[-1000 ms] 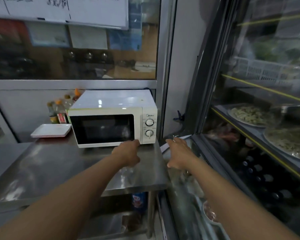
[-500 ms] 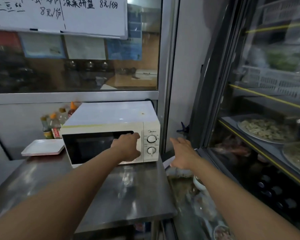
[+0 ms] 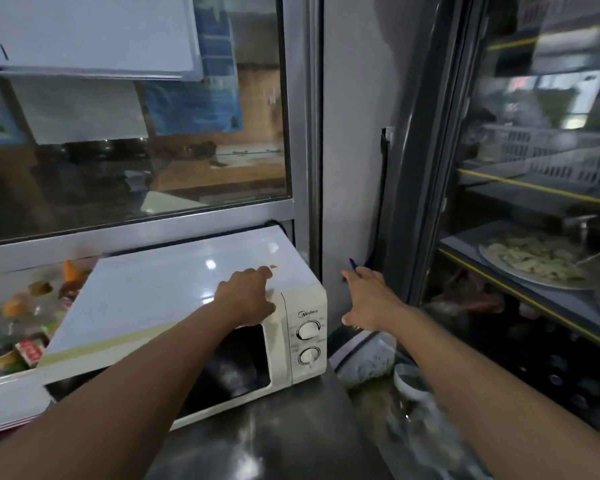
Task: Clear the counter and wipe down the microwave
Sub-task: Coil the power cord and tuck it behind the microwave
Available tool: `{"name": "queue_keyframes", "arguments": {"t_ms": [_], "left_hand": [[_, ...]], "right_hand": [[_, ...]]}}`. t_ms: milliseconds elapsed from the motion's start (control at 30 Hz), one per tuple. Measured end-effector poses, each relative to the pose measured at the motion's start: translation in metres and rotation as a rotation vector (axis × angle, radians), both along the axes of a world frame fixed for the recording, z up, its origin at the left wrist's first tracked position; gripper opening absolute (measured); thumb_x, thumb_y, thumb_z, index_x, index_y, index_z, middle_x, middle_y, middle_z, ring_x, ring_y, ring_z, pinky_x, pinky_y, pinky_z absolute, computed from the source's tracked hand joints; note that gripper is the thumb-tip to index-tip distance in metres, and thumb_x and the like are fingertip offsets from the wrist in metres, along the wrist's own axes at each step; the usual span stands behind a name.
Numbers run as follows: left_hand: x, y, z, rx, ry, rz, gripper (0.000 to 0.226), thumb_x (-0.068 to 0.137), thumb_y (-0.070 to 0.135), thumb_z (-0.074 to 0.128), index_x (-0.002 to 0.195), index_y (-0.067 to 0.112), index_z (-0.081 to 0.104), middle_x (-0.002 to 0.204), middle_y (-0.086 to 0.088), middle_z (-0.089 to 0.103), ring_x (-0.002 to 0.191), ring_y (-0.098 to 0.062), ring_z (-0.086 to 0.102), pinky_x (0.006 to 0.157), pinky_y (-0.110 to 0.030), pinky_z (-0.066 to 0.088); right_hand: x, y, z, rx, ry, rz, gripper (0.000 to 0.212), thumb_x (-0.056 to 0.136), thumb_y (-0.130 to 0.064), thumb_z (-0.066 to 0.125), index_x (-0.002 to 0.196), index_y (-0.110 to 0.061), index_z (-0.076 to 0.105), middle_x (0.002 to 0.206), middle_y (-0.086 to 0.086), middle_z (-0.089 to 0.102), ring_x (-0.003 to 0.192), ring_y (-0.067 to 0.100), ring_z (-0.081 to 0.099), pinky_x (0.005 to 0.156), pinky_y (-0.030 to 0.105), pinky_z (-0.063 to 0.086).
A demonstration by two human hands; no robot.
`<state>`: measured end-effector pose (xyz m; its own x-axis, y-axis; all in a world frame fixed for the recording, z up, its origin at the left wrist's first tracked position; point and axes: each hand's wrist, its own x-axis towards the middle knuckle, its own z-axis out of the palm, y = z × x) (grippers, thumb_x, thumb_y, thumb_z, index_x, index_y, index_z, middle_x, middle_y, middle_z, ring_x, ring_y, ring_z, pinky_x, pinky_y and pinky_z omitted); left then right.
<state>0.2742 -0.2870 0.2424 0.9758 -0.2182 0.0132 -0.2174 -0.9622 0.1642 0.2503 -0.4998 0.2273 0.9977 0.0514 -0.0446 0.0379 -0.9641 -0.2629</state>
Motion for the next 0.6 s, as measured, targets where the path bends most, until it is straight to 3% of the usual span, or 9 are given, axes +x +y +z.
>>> {"name": "queue_keyframes", "arguments": {"t_ms": [433,600], "left_hand": [[0.116,-0.018,0.007,0.009,-0.039,0.021,0.060,0.087,0.031,0.061,0.140,0.020,0.035,0.143,-0.004,0.043,0.129,-0.026,0.041,0.105,-0.043,0.037],[0.163,-0.031,0.007,0.002,-0.060,0.072,0.051,0.092,0.025,0.054,0.140,0.020,0.037,0.145,-0.003,0.042,0.132,-0.025,0.040,0.107,-0.044,0.035]], "right_hand": [[0.130,-0.012,-0.023,0.086,-0.049,0.021,0.067,0.090,-0.018,0.056,0.147,-0.015,0.020,0.149,0.011,0.025,0.137,0.031,0.025,0.112,0.046,0.029],[0.195,-0.019,-0.042,0.147,-0.011,0.068,0.065,0.092,-0.020,0.054,0.147,-0.016,0.019,0.149,0.010,0.025,0.135,0.030,0.027,0.110,0.041,0.031]]}}
